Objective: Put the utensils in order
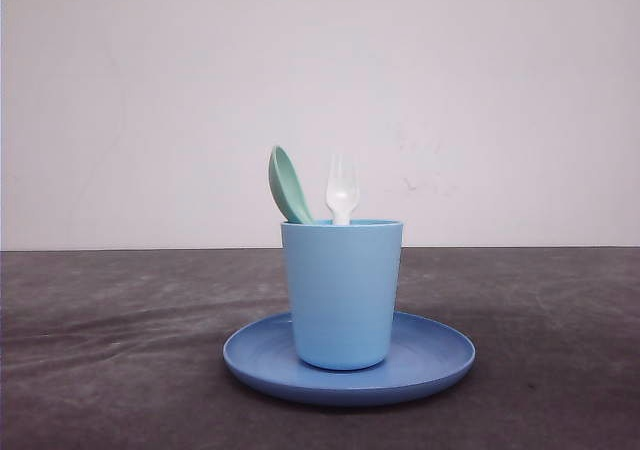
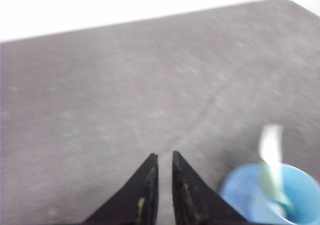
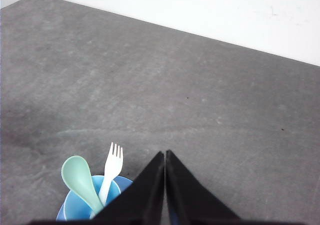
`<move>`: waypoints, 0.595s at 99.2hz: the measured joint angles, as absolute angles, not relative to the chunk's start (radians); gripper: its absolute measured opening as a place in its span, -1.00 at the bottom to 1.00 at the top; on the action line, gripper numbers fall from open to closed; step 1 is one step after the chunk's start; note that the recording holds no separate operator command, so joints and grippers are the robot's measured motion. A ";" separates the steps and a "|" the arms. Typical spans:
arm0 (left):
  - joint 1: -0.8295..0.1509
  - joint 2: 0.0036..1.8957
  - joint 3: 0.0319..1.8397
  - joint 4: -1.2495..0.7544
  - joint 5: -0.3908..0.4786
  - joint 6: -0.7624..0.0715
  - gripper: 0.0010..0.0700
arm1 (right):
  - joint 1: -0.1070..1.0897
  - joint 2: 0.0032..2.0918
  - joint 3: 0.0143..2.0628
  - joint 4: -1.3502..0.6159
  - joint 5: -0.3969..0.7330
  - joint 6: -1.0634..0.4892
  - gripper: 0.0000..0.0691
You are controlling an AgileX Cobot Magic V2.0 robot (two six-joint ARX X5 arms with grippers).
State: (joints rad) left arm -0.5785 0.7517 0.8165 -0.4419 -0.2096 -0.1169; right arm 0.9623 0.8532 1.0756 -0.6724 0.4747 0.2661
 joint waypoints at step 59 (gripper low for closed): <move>-0.158 0.233 0.164 -0.213 -0.159 -0.115 -0.96 | 0.962 0.853 1.076 -0.662 0.475 0.266 -0.99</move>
State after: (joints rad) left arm -0.1577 0.2333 0.1642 -0.2131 -0.1585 -0.1146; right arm 0.9623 0.8532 1.0756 -0.6617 0.4747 0.2661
